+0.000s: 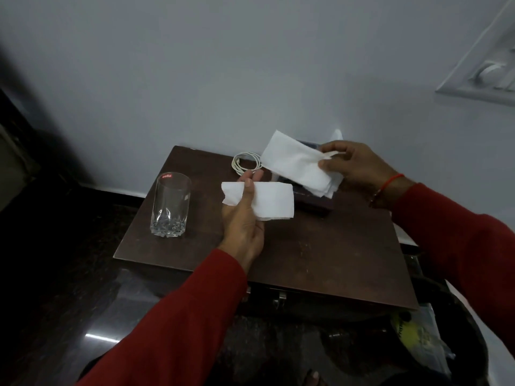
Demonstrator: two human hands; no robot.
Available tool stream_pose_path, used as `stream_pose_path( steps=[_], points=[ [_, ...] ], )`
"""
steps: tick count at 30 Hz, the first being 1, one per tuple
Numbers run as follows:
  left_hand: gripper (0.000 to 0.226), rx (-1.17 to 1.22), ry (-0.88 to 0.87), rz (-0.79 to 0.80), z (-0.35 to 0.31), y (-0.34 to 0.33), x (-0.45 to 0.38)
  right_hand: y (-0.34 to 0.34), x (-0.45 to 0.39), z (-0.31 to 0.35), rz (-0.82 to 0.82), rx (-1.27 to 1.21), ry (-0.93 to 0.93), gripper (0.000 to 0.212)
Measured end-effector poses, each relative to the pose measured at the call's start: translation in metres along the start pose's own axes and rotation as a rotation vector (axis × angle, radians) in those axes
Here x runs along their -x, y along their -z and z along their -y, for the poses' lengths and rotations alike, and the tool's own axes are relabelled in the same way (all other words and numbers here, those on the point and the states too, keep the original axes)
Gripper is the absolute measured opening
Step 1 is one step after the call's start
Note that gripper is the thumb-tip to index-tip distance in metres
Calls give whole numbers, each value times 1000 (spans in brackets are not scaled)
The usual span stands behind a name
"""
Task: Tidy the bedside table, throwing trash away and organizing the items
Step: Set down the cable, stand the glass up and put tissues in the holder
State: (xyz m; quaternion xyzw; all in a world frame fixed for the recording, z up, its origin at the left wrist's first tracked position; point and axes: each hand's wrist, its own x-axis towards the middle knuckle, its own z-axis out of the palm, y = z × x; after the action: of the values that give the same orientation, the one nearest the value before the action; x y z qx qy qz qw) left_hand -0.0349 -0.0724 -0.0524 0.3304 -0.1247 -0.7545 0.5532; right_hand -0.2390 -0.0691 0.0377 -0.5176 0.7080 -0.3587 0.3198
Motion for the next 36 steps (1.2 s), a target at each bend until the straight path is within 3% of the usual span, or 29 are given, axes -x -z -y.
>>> stream_pose_path(
  steps=[4, 11, 29, 36],
  points=[
    [23, -97, 40, -21, 0, 1, 3, 24, -24, 24, -144, 584, 304, 25],
    [16, -203, 93, 14, 1, 1, 4, 36, -88, 64, -69, 1074, 302, 32],
    [16, -274, 118, 13, -4, 3, 1, 16, -103, 46, 25, 1343, 185, 31],
    [19, -315, 133, 14, -4, 0, 3, -1, -105, 54, -1, 1573, 185, 31]
  ],
)
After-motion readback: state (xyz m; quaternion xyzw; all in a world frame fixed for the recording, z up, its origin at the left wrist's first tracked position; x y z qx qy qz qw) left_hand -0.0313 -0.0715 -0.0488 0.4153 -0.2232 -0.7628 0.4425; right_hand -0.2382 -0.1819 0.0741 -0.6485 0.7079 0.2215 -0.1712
